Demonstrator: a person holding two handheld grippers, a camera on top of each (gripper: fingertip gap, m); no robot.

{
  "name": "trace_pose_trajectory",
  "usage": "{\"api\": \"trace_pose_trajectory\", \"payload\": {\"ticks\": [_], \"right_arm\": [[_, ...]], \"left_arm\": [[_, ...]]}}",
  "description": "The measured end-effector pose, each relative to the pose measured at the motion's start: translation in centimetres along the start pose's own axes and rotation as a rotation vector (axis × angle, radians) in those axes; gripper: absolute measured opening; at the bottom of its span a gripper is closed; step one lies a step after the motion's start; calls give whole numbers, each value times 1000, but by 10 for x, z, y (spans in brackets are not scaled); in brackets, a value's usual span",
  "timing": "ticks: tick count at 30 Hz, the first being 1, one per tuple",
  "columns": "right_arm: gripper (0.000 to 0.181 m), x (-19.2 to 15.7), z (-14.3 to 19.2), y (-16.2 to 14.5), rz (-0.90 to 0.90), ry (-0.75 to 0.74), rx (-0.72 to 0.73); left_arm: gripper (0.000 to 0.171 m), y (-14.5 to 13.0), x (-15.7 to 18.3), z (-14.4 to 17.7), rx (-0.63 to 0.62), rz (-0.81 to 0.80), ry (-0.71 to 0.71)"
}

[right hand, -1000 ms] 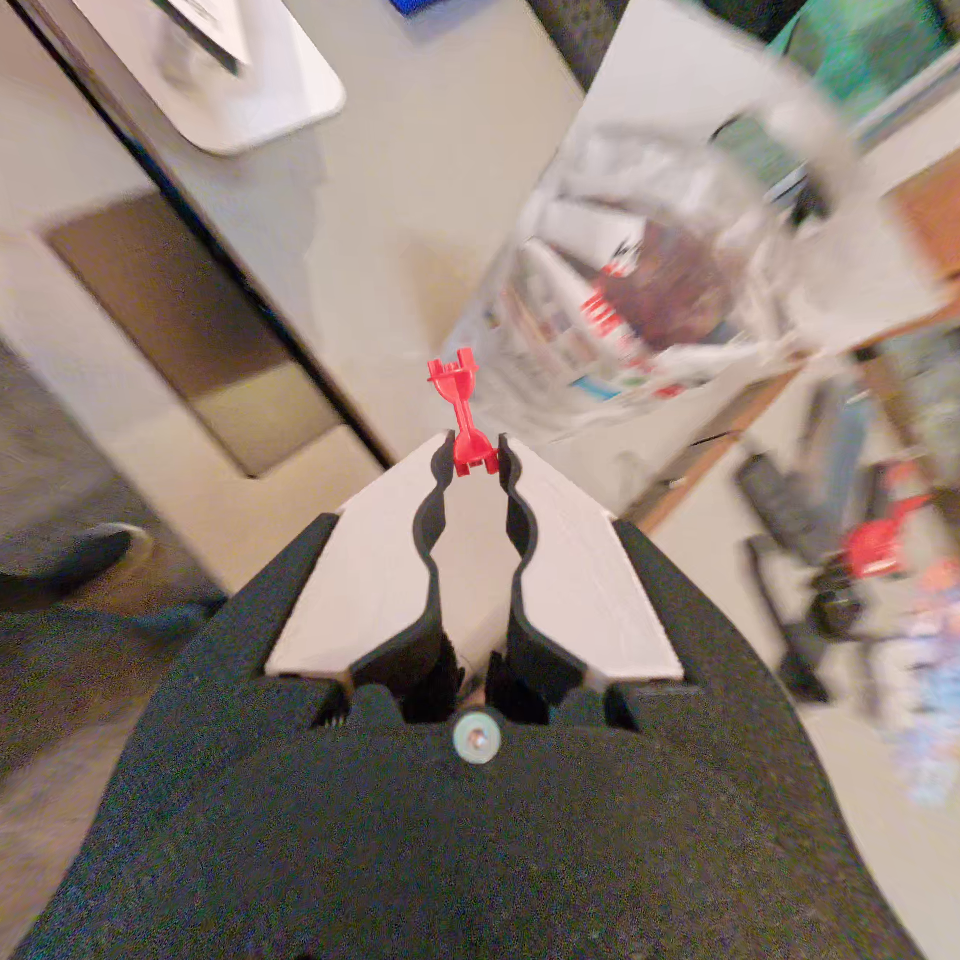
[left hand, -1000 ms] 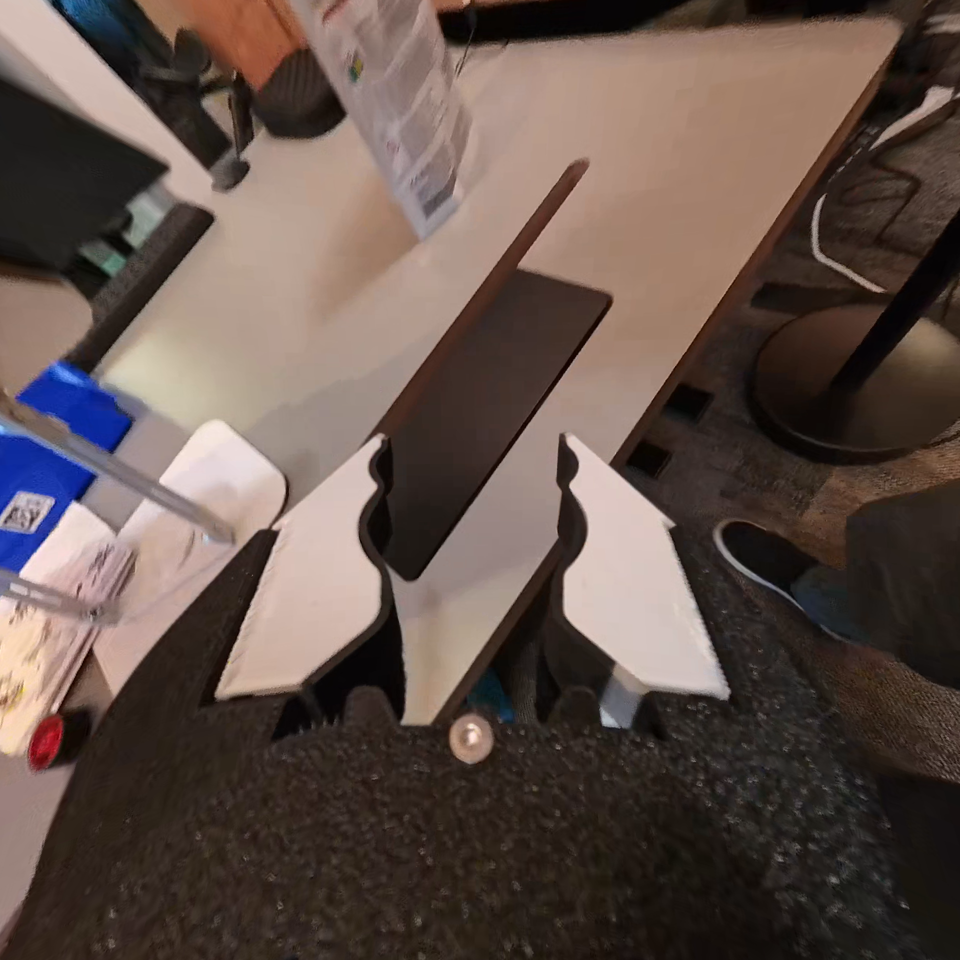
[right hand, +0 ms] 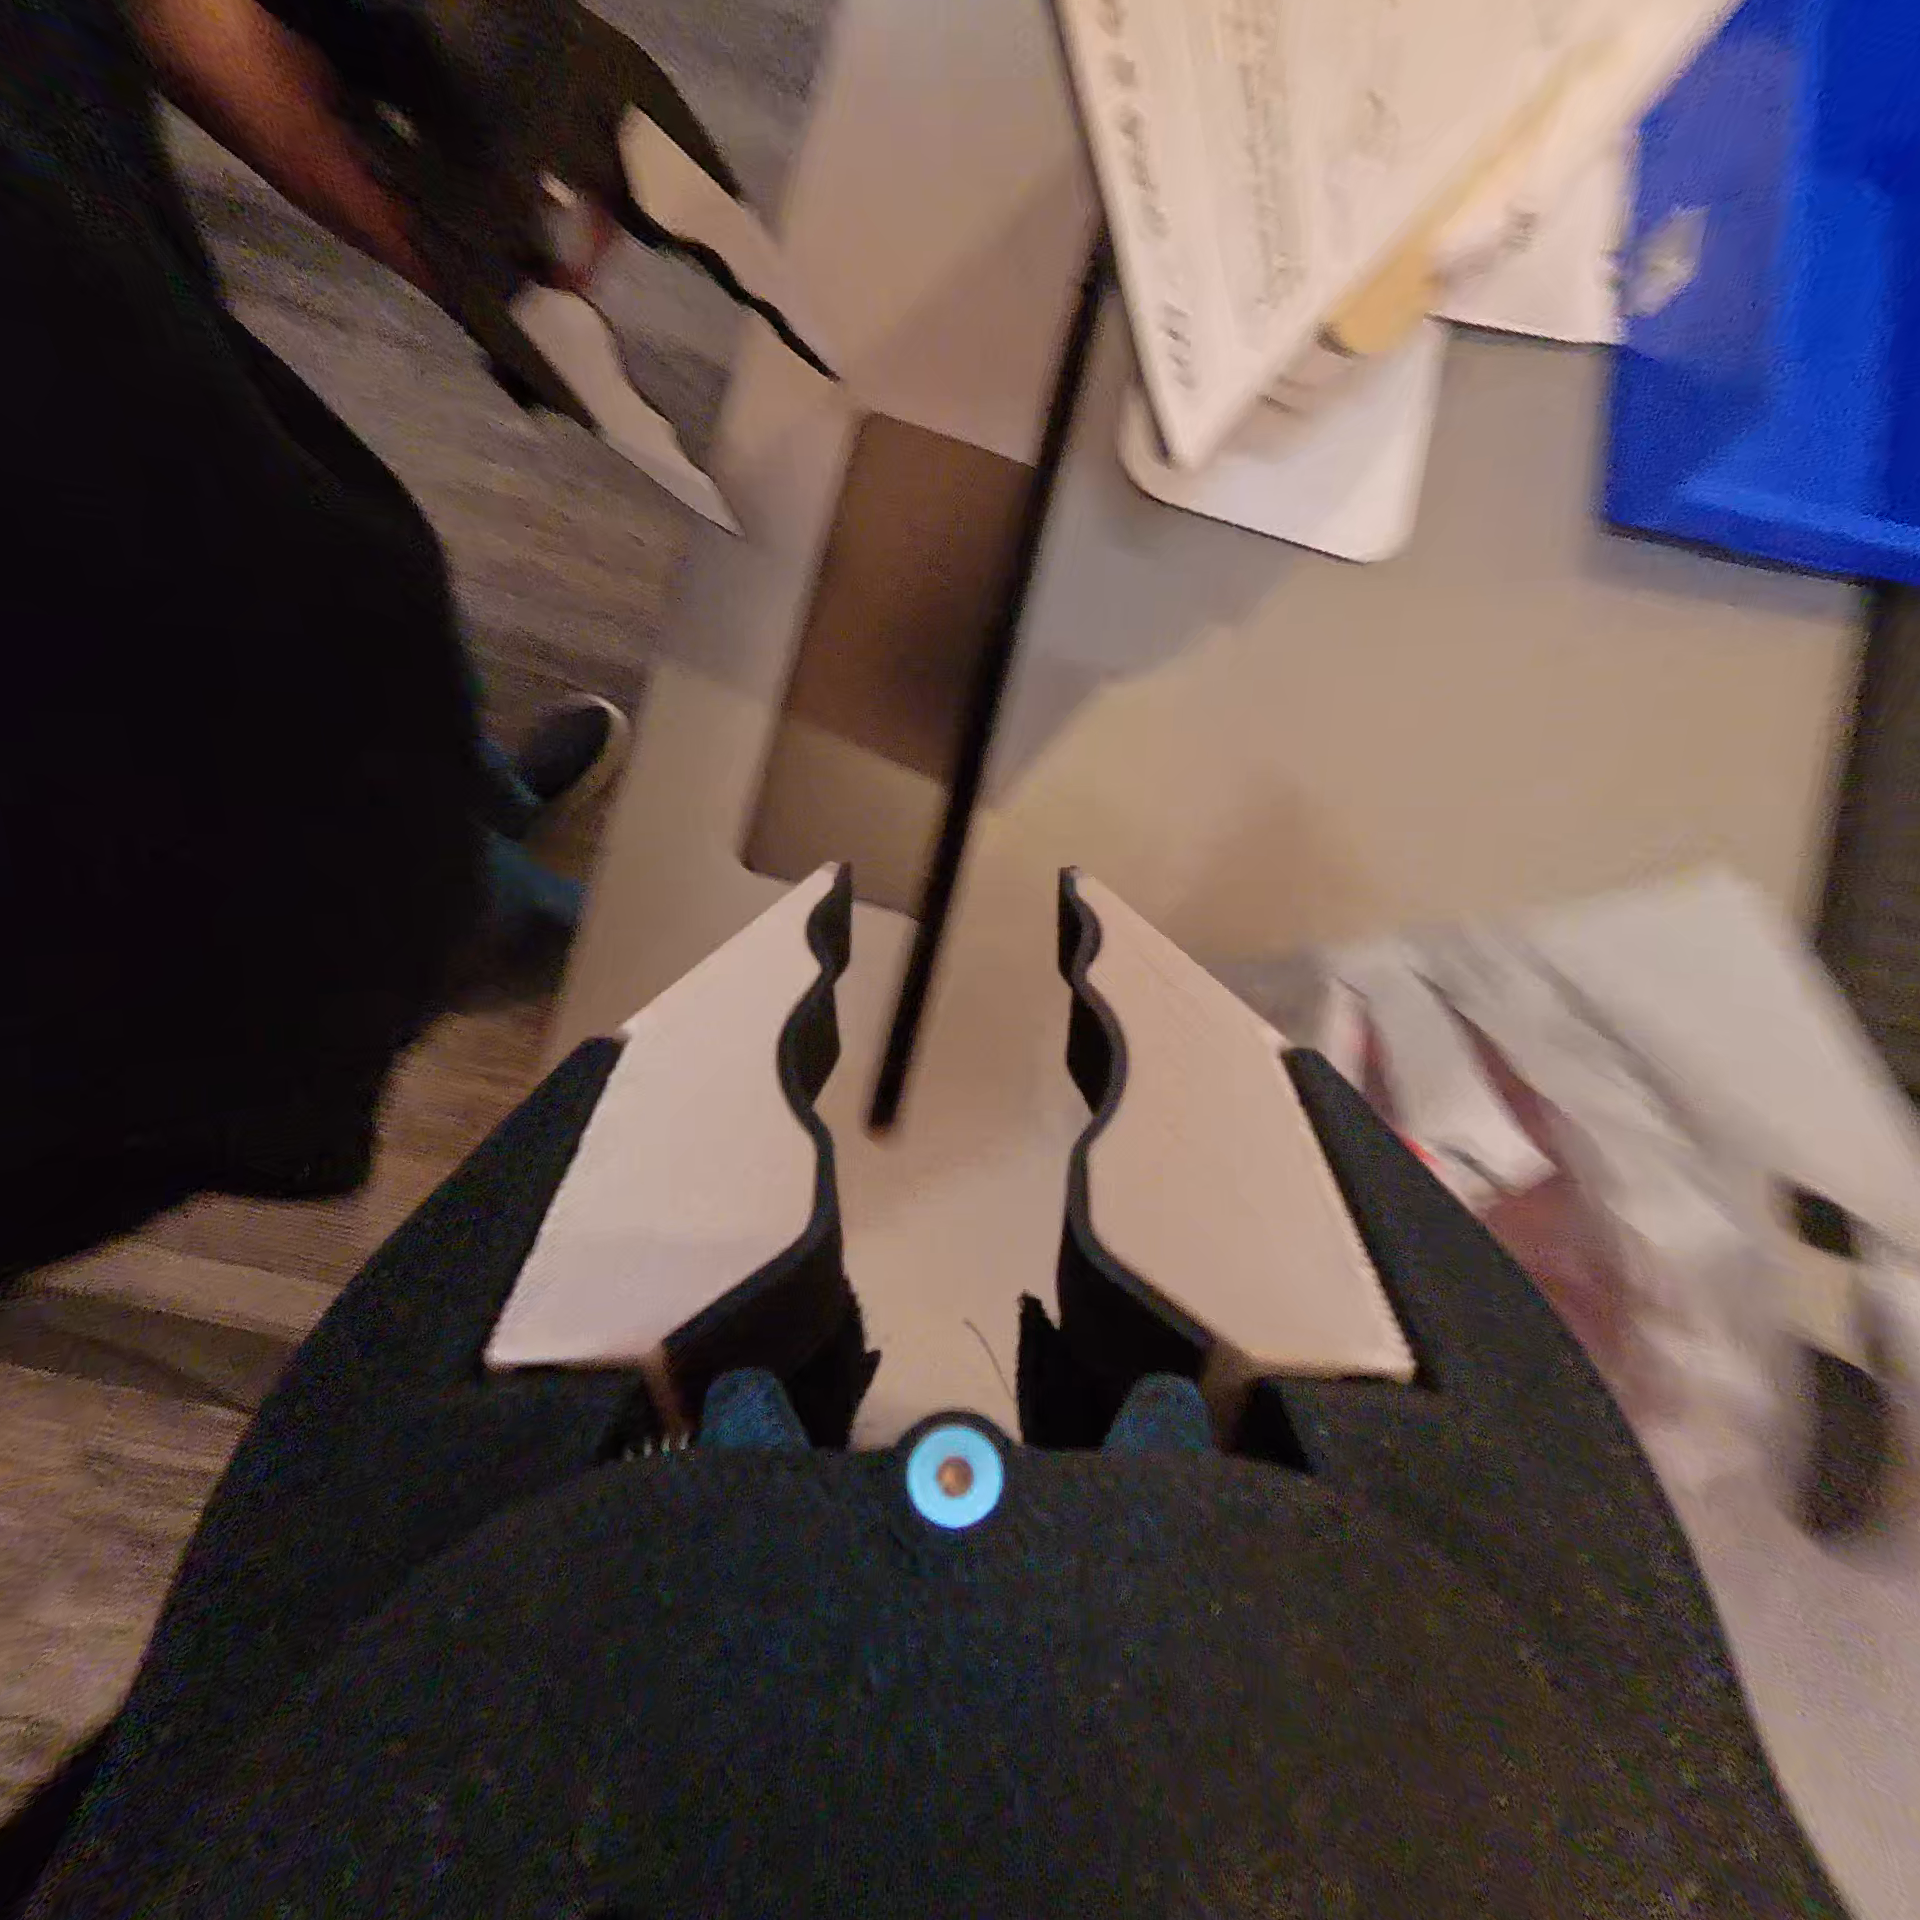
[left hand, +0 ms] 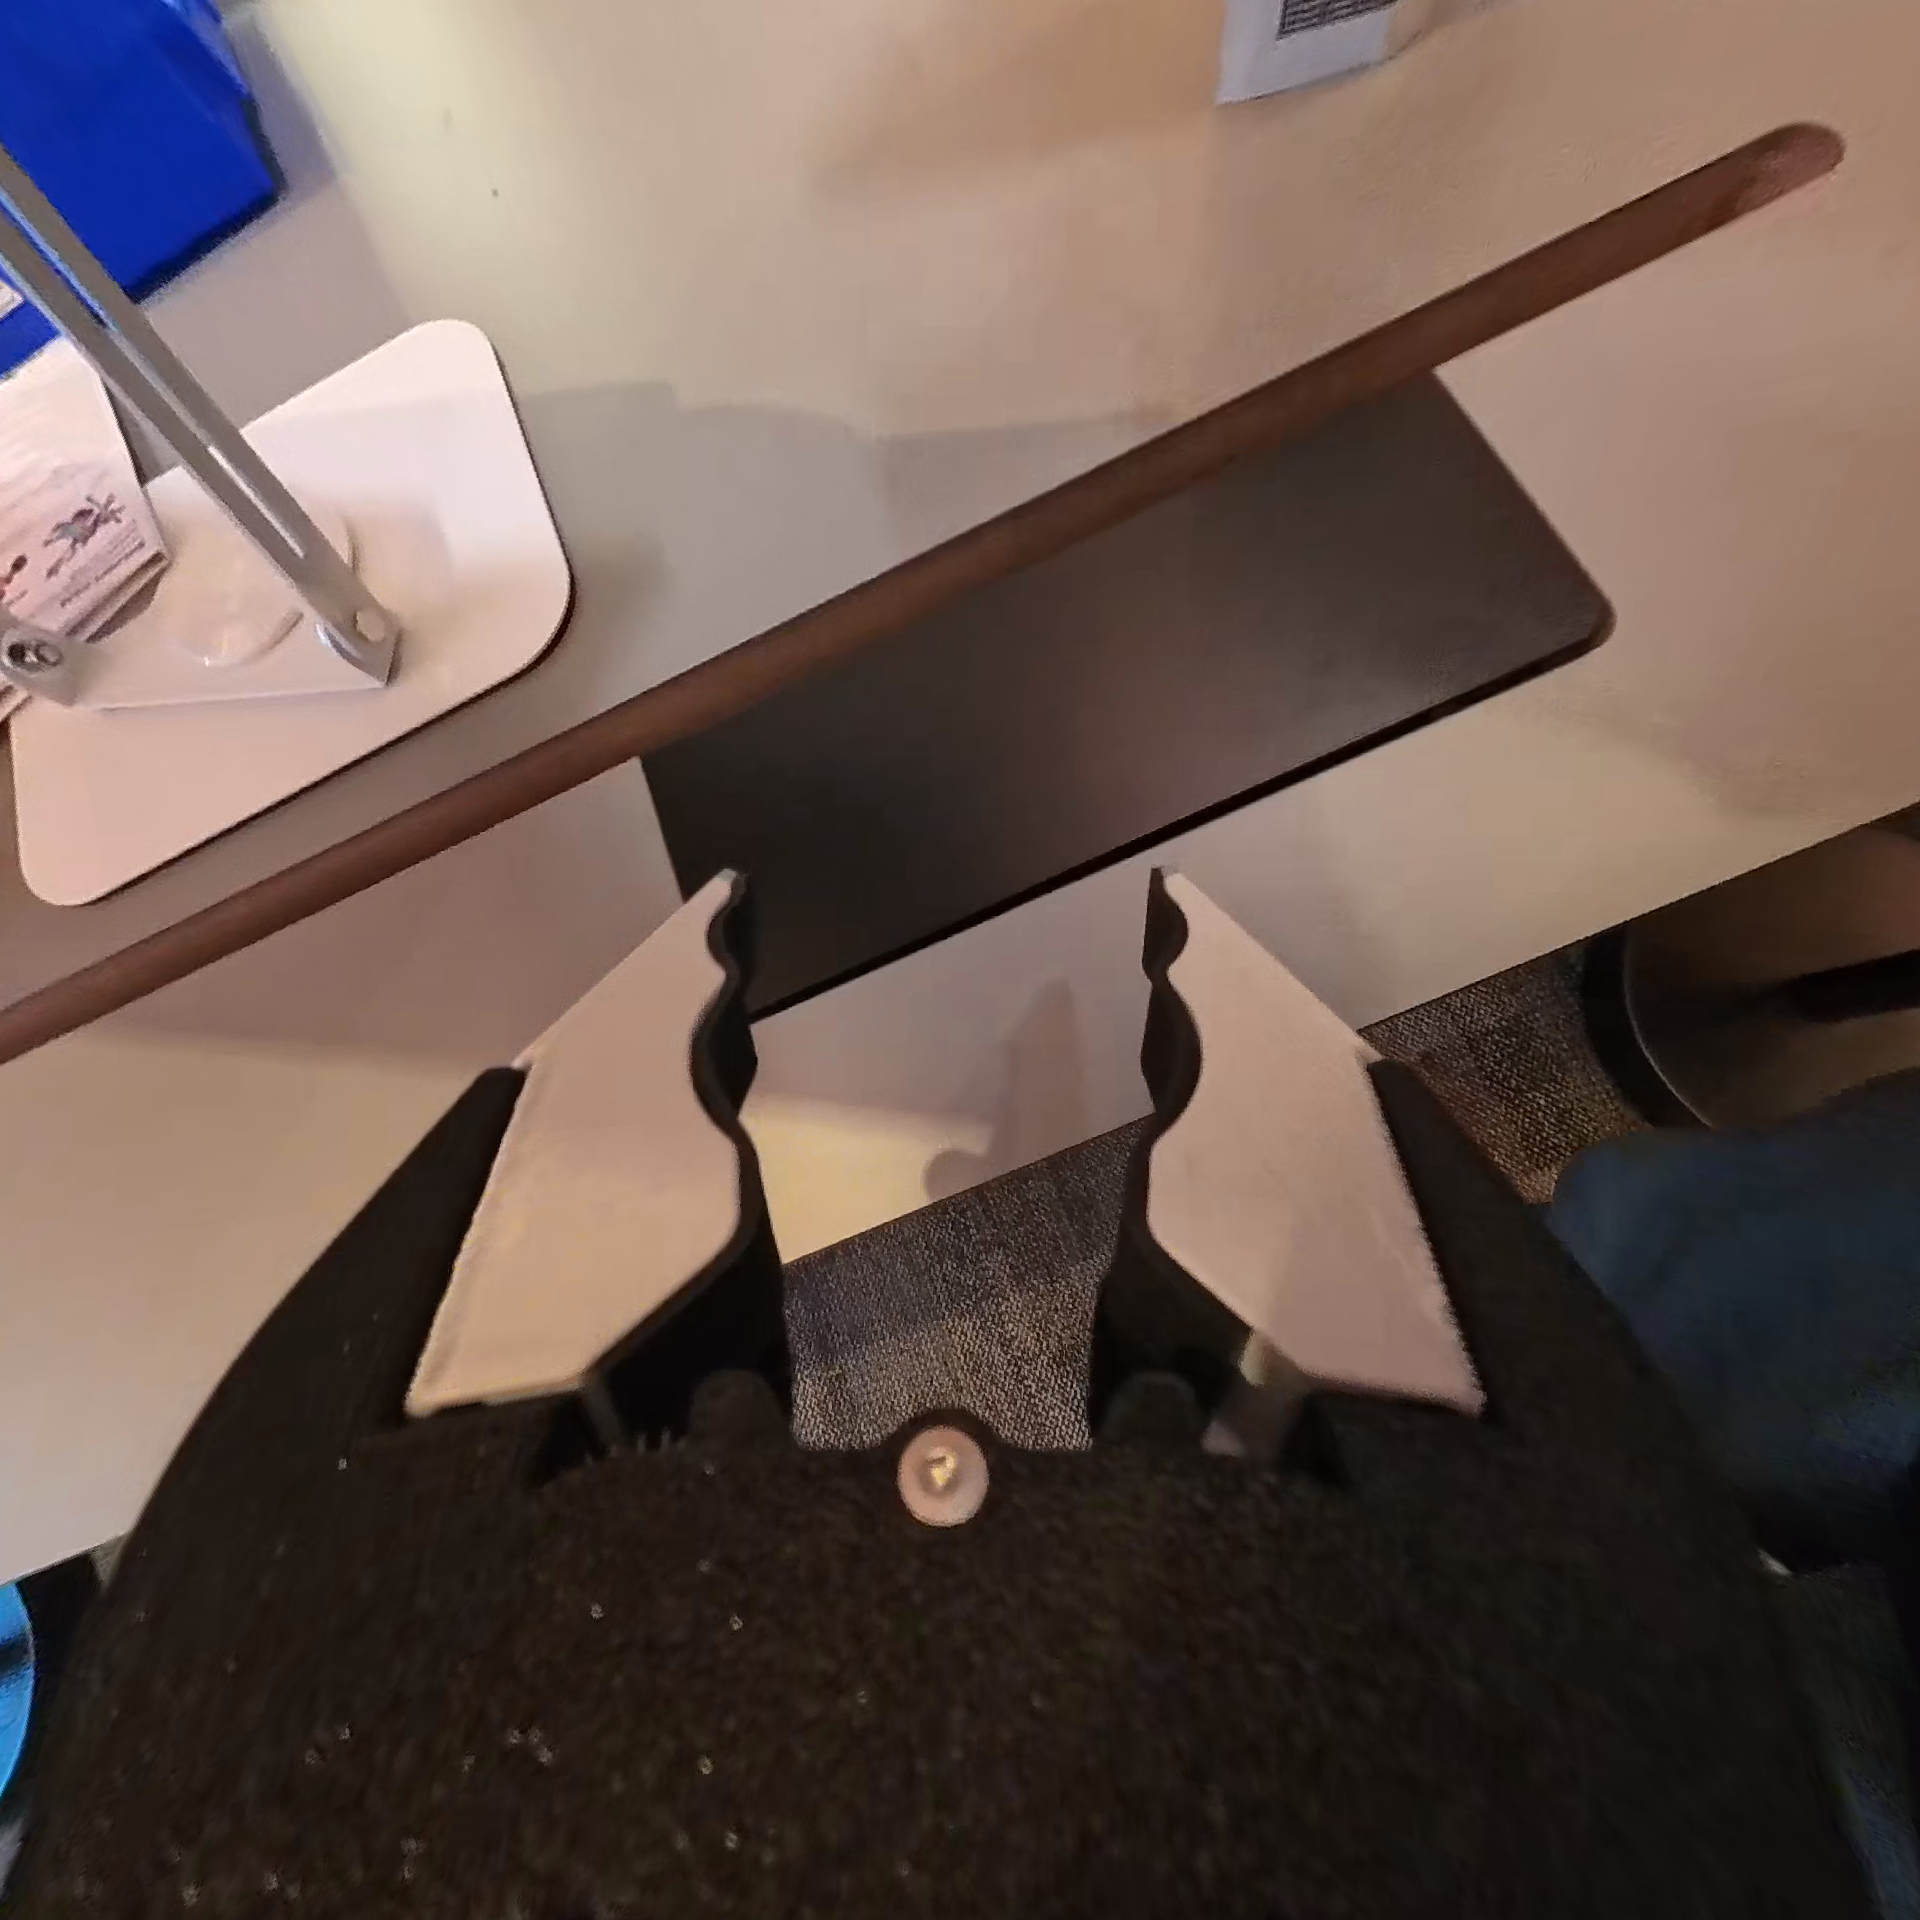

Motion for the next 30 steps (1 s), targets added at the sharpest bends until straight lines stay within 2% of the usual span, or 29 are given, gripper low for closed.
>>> {"api": "trace_pose_trajectory", "payload": {"ticks": [3,5,7,9,11,16,20,22,26,28,29,30], "right_arm": [[70,-17,-76,8,-152,107,34],[81,-25,-131,4,-247,171,57],[93,-29,-184,-8,-297,184,16],[97,-27,-223,-19,-339,168,12],[103,-28,-256,-29,-382,226,-1],[105,-35,-301,-43,-329,251,-125],[107,-38,-314,-49,-440,328,-115],[97,-33,-315,-52,-493,349,-97],[66,-17,-310,-57,-600,454,-24],[38,-10,-299,-61,-679,488,124],[18,-9,-292,-60,-734,563,233],[9,-15,-287,-54,-731,614,291]], "left_arm": [[75,-3,-6,-1,10,34,15],[76,-4,-14,2,28,77,30],[76,-6,-25,11,49,108,60],[76,-15,-36,21,51,136,79],[76,-28,-44,30,42,162,90],[76,-57,-53,44,31,239,89],[75,-74,-50,46,29,301,79],[75,-80,-46,46,32,326,64],[75,-90,-39,46,40,366,31],[75,-92,-37,47,47,384,18],[75,-93,-36,48,50,390,14],[75,-94,-36,49,52,392,11]]}}
Point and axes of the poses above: each gripper's, where its closed fingertips meet, z back along the fingers, y out of its top, x = y × z across the jaws, the point moved 9 cm from there along z, back along the fingers, and after that the axes turned 14 degrees about z, right-handed, at the moved point
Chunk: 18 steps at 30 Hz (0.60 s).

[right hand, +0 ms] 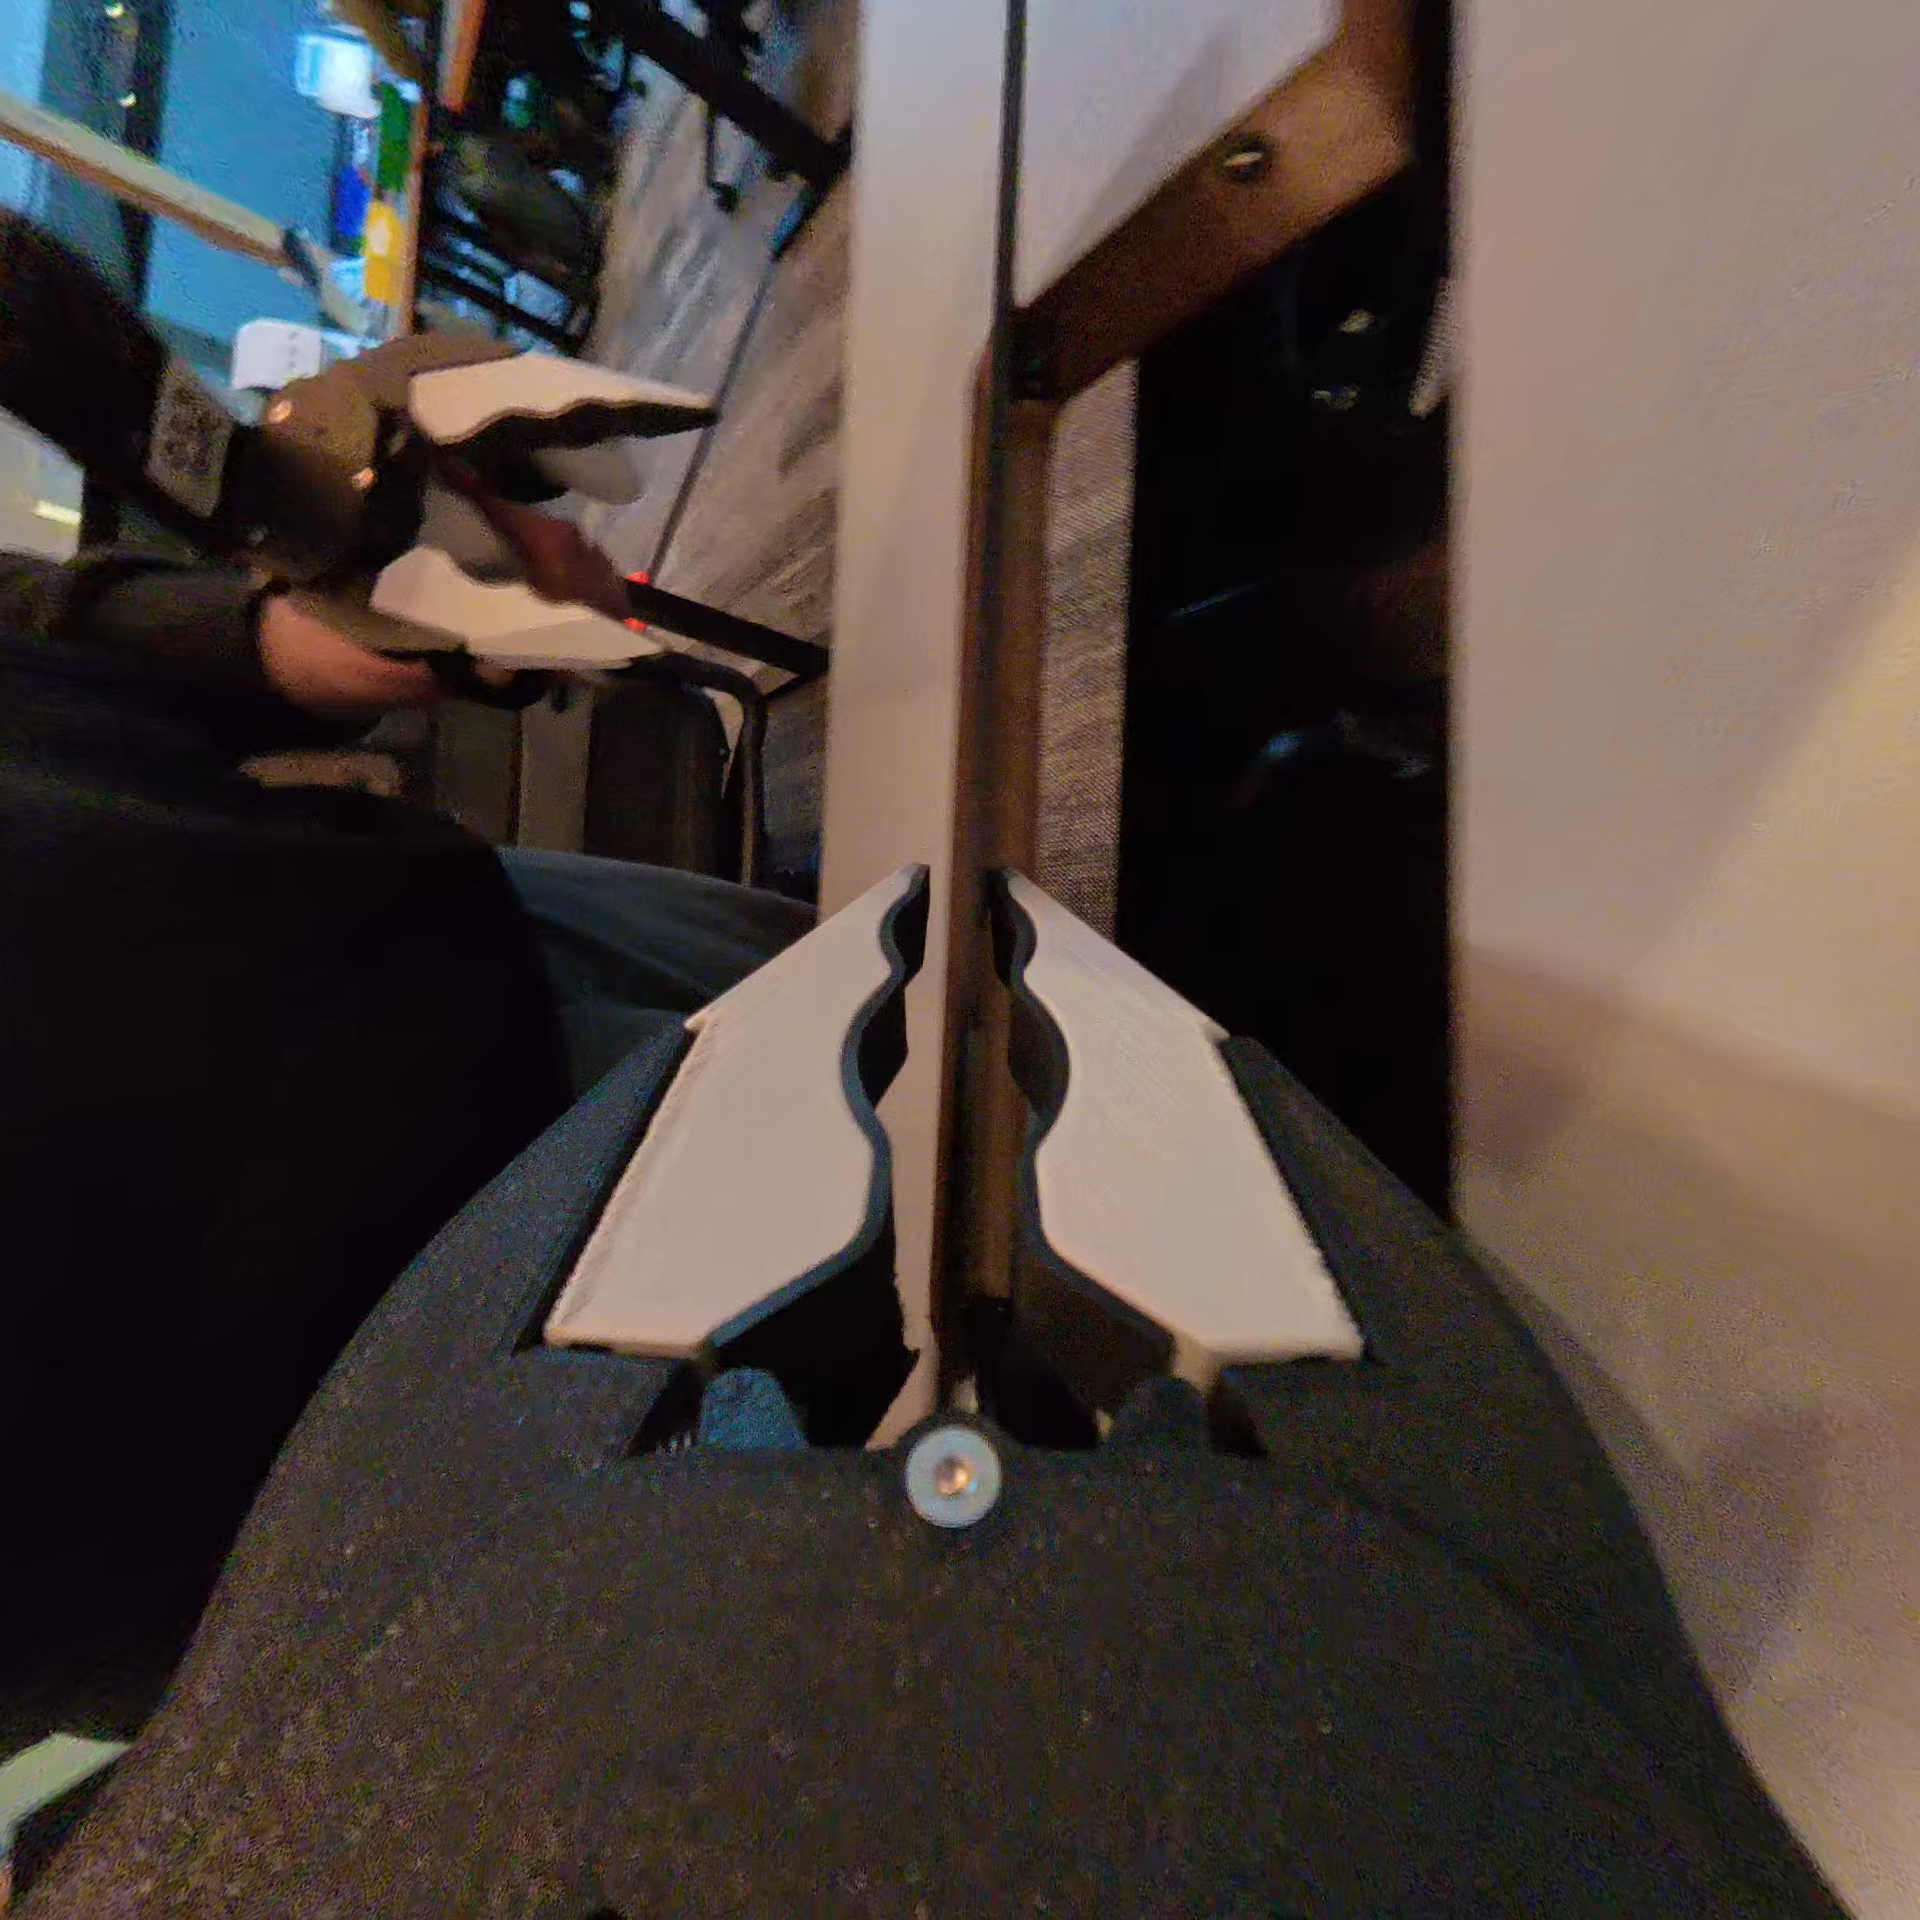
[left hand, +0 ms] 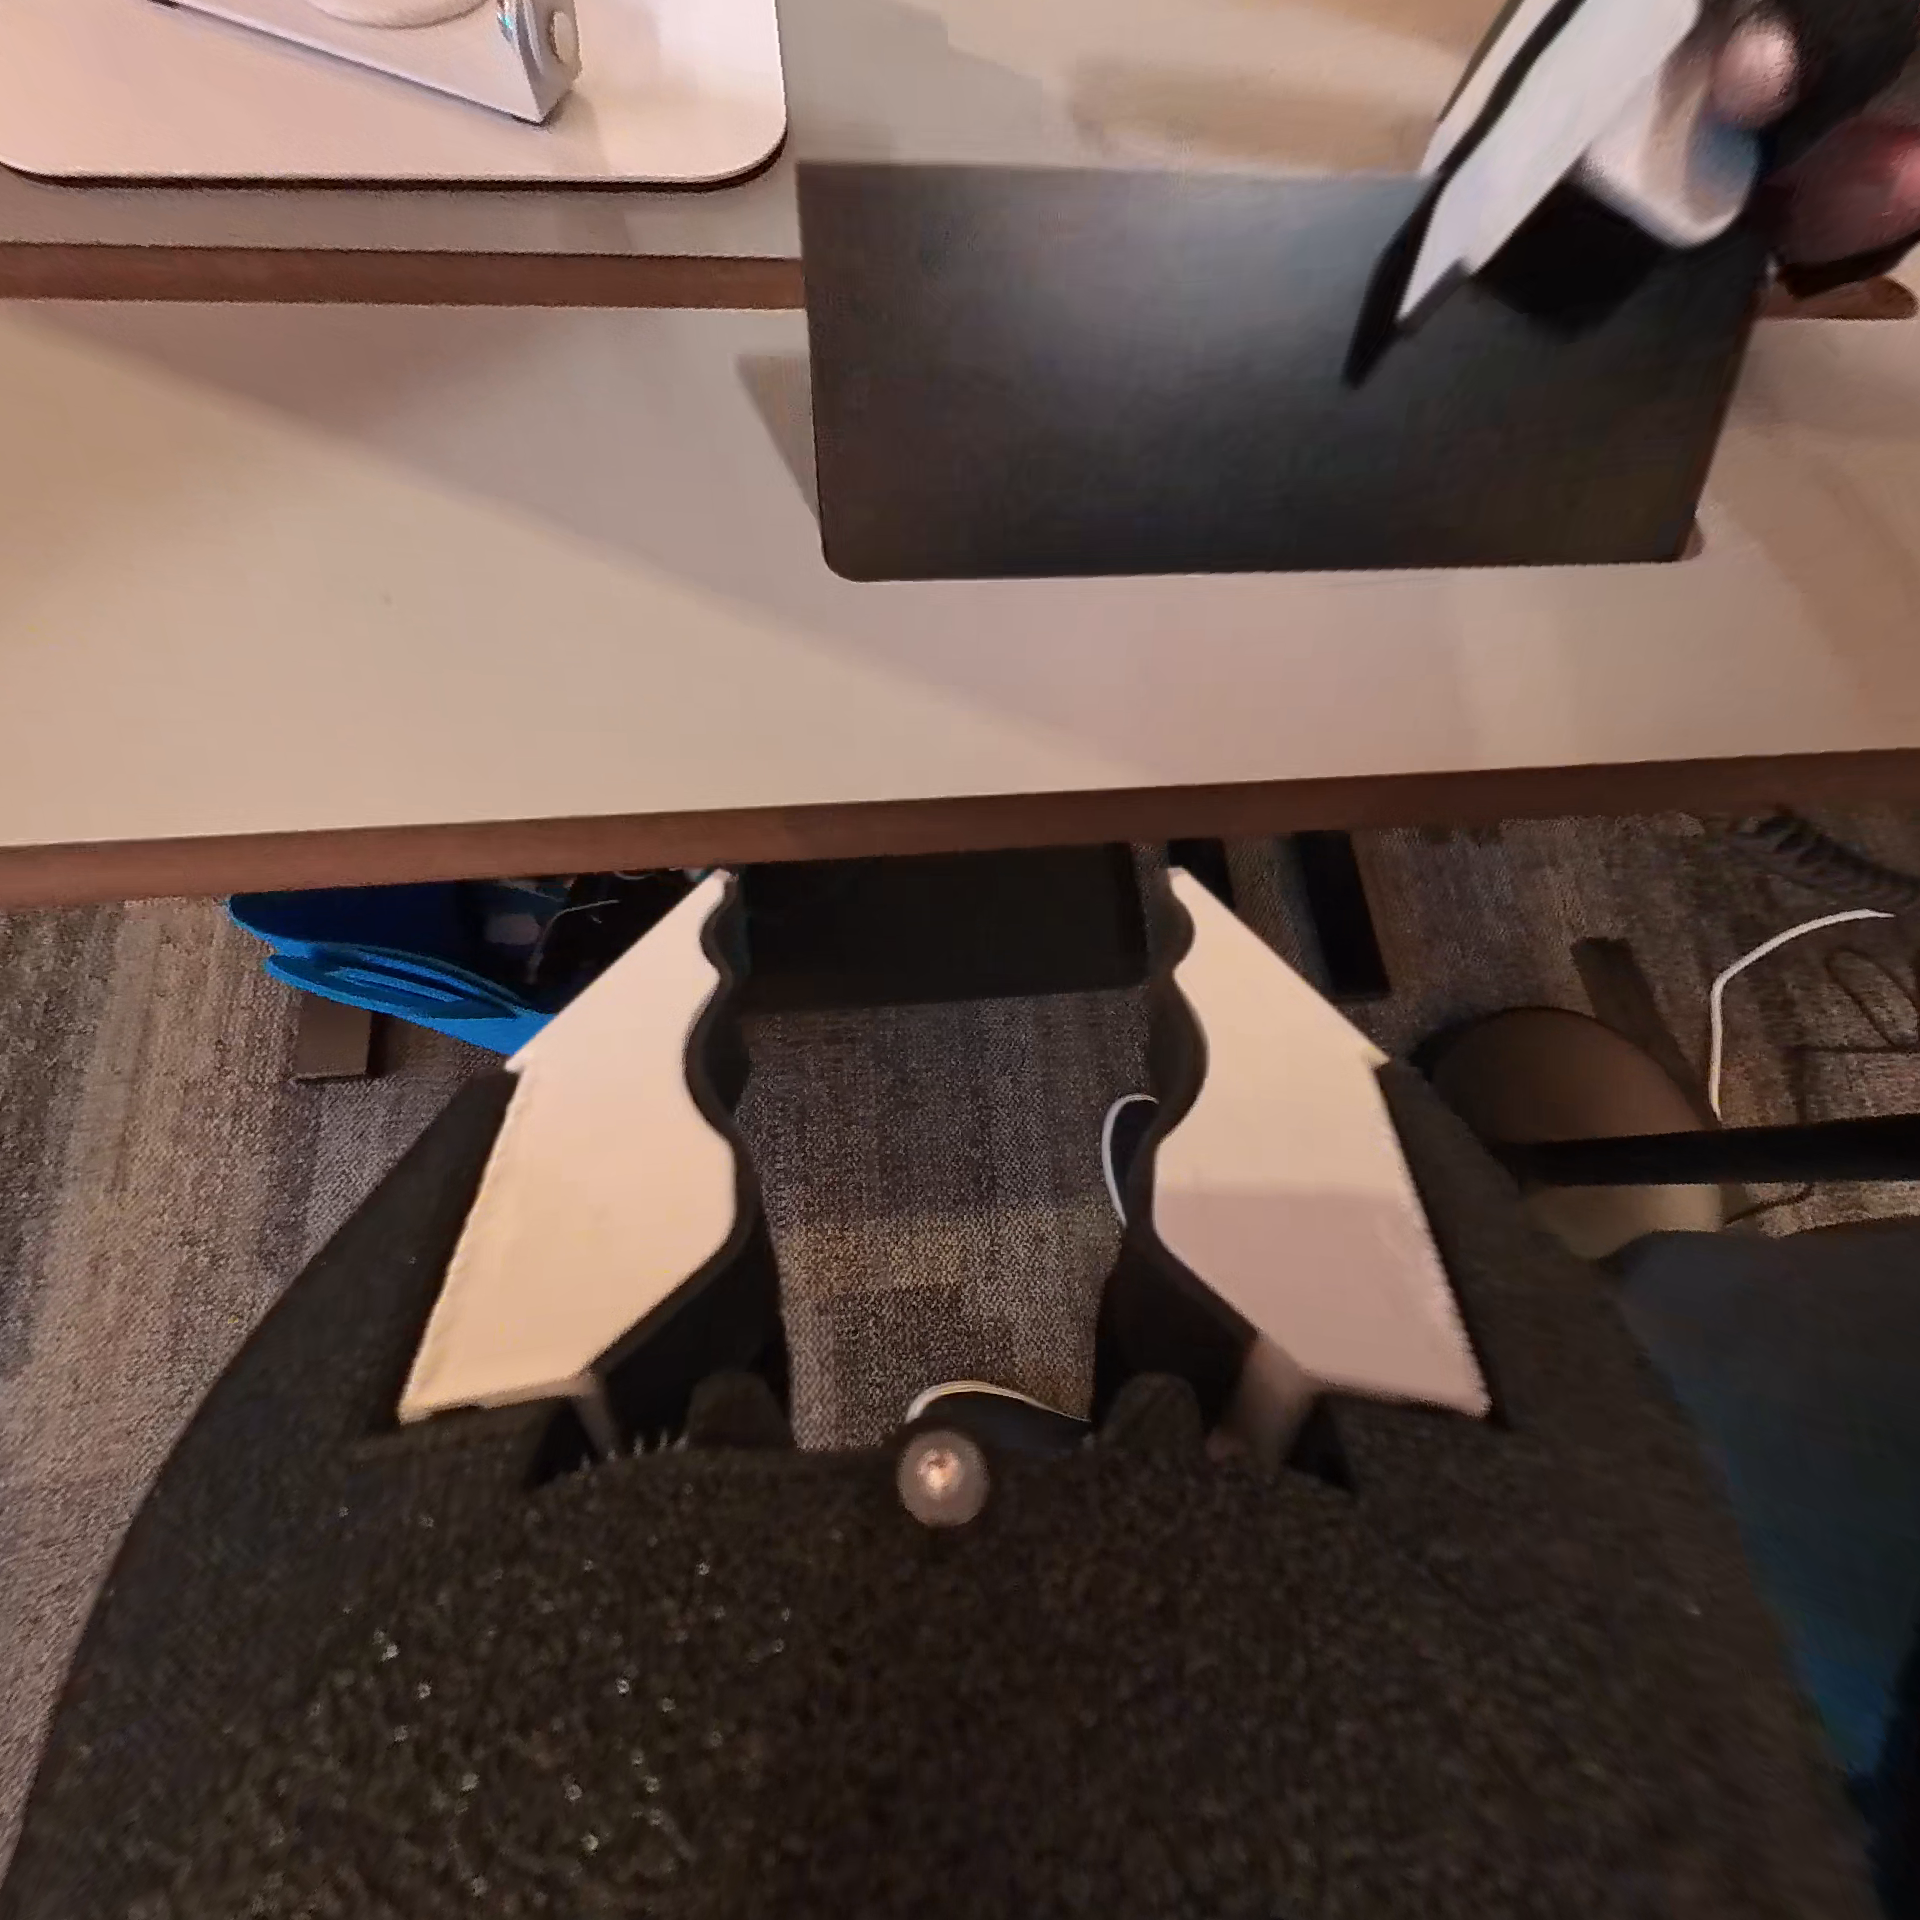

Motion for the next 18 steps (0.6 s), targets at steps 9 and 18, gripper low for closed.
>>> {"api": "trace_pose_trajectory", "payload": {"ticks": [9,18], "right_arm": [[41,-71,-41,1,317,-244,-210],[45,-107,-27,0,288,-408,-62]], "left_arm": [[75,11,-2,11,20,-17,-17],[76,37,15,-5,17,-136,-81]]}}
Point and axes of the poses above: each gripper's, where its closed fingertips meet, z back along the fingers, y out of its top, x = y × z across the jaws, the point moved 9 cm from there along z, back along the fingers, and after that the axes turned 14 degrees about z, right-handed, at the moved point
